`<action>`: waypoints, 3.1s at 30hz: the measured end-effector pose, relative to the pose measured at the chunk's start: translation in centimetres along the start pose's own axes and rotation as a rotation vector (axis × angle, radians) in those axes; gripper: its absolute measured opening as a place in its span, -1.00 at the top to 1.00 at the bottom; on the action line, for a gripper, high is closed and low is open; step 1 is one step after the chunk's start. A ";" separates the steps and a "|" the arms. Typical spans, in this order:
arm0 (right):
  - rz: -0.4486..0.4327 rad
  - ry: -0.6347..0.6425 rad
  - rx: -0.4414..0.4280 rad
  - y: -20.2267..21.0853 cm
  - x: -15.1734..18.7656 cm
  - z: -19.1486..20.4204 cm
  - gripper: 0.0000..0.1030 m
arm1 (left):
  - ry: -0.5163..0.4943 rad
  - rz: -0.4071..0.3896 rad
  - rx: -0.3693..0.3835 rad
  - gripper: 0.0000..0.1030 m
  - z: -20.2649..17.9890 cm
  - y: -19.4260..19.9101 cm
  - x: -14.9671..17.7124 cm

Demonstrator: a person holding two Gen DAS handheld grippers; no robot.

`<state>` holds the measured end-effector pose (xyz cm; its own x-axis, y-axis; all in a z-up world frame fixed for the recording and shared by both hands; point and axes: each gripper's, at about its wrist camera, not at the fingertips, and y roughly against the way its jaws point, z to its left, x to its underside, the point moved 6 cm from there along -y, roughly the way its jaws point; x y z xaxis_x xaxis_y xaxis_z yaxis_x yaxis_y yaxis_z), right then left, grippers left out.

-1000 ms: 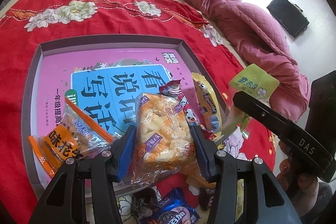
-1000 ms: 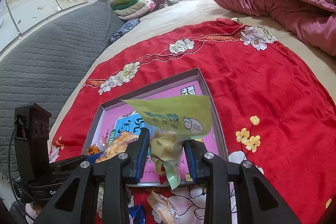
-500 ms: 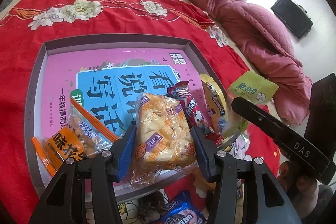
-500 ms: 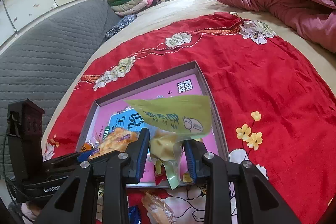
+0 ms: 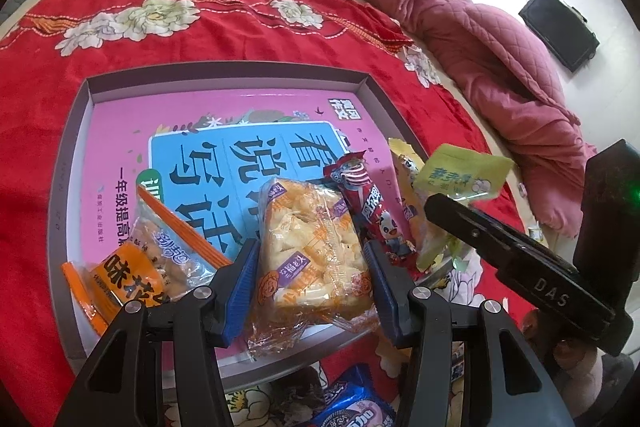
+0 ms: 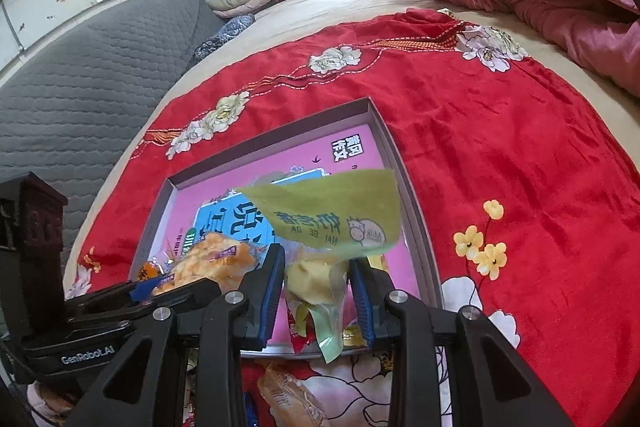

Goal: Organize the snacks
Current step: 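Lower the puffed-snack bag into the tray with left gripper while right gripper lowers the green bag, then open both grippers over the tray and withdraw them toward the loose snacks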

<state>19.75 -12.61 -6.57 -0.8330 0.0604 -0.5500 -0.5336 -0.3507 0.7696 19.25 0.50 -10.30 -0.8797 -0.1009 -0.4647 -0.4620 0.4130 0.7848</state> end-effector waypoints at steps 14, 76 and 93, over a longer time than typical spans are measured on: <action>0.020 0.002 0.060 -0.9 0.4 -1.0 0.36 | 0.001 -0.006 0.002 -0.06 -0.2 -0.1 0.1; 0.000 -0.023 0.069 1.9 -0.2 -1.6 0.10 | -0.006 -0.017 -0.014 -0.13 0.2 0.0 -0.1; -0.054 -0.030 0.058 4.5 -1.2 -1.4 -0.06 | 0.016 -0.077 0.030 -0.35 -0.5 4.1 -1.8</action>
<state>18.57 -15.60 -2.94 -0.8063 0.1062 -0.5819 -0.5848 -0.2913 0.7571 18.87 1.89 -6.00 -0.8434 -0.1475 -0.5167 -0.5251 0.4303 0.7342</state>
